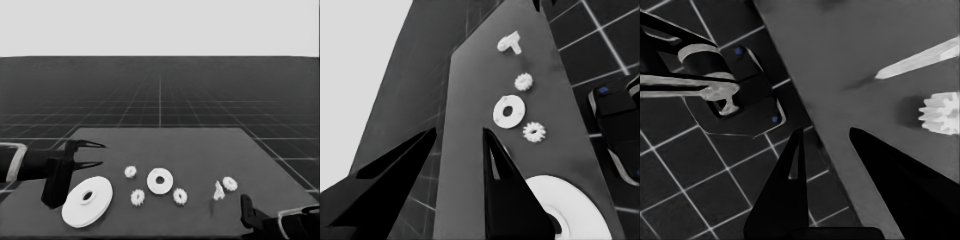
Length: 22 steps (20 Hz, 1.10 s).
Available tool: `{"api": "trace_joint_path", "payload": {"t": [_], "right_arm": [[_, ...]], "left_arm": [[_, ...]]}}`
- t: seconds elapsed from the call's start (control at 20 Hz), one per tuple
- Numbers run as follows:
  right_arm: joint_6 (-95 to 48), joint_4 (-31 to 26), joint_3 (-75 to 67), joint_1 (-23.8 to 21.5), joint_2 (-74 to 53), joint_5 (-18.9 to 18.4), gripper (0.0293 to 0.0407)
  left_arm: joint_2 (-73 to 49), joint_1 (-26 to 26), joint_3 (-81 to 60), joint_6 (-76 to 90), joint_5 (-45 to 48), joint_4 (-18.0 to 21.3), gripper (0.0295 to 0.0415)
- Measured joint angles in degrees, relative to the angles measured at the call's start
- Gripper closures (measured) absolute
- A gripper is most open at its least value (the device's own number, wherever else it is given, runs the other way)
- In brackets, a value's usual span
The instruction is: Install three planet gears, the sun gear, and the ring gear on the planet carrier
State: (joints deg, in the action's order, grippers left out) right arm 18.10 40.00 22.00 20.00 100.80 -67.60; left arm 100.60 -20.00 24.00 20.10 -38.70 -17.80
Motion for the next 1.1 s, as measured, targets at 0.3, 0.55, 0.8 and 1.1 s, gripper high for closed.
{"api": "trace_joint_path", "payload": {"t": [0.3, 0.55, 0.8, 1.1], "right_arm": [[0.0, -0.3, 0.0, 0.5, 0.0, 0.1, 0.0317], [0.0, 0.0, 0.1, 0.3, 0.0, 0.0, 0.0315], [0.0, 0.0, 0.2, 0.3, 0.0, 0.0, 0.0315], [0.0, 0.0, 0.2, 0.3, 0.0, 0.0, 0.0315]], "left_arm": [[33.2, 17.8, 16.0, -56.5, -48.5, -25.9, 0.0311], [51.9, 18.6, 60.8, -84.1, -47.5, 6.9, 0.0325], [55.5, 25.9, 71.1, -81.4, -43.4, 3.5, 0.0326], [57.2, 29.3, 75.7, -79.3, -41.0, 1.2, 0.0326]]}}
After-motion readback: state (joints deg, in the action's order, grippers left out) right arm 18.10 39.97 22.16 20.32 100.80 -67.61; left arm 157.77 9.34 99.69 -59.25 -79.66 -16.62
